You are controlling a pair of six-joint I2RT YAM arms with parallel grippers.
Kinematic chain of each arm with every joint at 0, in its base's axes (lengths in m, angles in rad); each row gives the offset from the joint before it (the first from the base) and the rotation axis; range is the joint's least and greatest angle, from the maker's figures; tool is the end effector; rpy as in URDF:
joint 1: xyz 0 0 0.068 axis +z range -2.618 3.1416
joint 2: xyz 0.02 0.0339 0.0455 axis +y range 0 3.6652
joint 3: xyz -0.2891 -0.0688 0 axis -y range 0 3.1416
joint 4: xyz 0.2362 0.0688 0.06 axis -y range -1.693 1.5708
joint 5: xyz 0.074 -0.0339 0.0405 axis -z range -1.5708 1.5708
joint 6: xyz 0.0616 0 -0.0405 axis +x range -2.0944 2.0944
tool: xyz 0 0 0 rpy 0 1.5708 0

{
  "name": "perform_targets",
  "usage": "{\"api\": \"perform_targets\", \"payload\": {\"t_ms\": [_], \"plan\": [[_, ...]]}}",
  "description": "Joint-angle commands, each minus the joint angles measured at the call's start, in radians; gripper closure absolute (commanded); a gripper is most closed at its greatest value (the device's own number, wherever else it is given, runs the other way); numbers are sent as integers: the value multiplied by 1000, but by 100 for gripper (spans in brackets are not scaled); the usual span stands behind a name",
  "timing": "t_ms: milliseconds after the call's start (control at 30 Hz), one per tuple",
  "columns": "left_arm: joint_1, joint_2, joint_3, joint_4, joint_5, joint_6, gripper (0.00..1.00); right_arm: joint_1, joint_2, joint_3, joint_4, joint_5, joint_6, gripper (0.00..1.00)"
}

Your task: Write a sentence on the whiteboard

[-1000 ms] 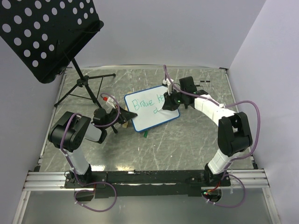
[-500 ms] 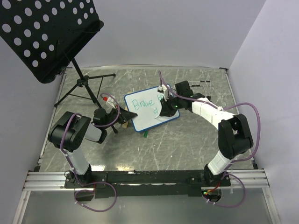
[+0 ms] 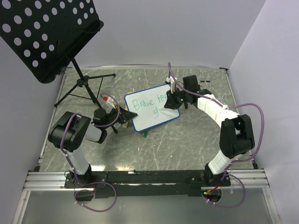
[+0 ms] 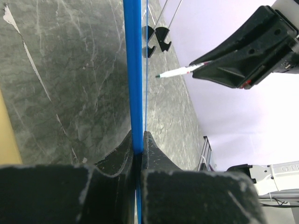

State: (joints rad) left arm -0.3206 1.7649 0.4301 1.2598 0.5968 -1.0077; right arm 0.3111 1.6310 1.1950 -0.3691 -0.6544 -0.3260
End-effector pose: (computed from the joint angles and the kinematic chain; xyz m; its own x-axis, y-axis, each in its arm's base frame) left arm 0.2870 -0.1318 0.1722 -0.7081 -0.5018 -0.4967 0.3629 0.3447 -0.8657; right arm 0.3331 0.1465 0.2681 -0.4438 -0.4096 -0.7971 -0.8303 0.5225 0.1937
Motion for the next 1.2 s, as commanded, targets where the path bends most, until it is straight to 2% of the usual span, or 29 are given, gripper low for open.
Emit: {"api": "perform_targets", "payload": {"t_ms": [0, 600, 1167], "plan": [[-6, -13, 16, 316, 29, 21, 99, -10, -33, 21, 30, 7, -4, 100], [-6, -15, 16, 317, 38, 24, 99, -7, 78, 80, 25, 9, 1, 100], [-5, -16, 10, 322, 38, 26, 99, -38, 98, 97, 15, 78, 1, 100]]}}
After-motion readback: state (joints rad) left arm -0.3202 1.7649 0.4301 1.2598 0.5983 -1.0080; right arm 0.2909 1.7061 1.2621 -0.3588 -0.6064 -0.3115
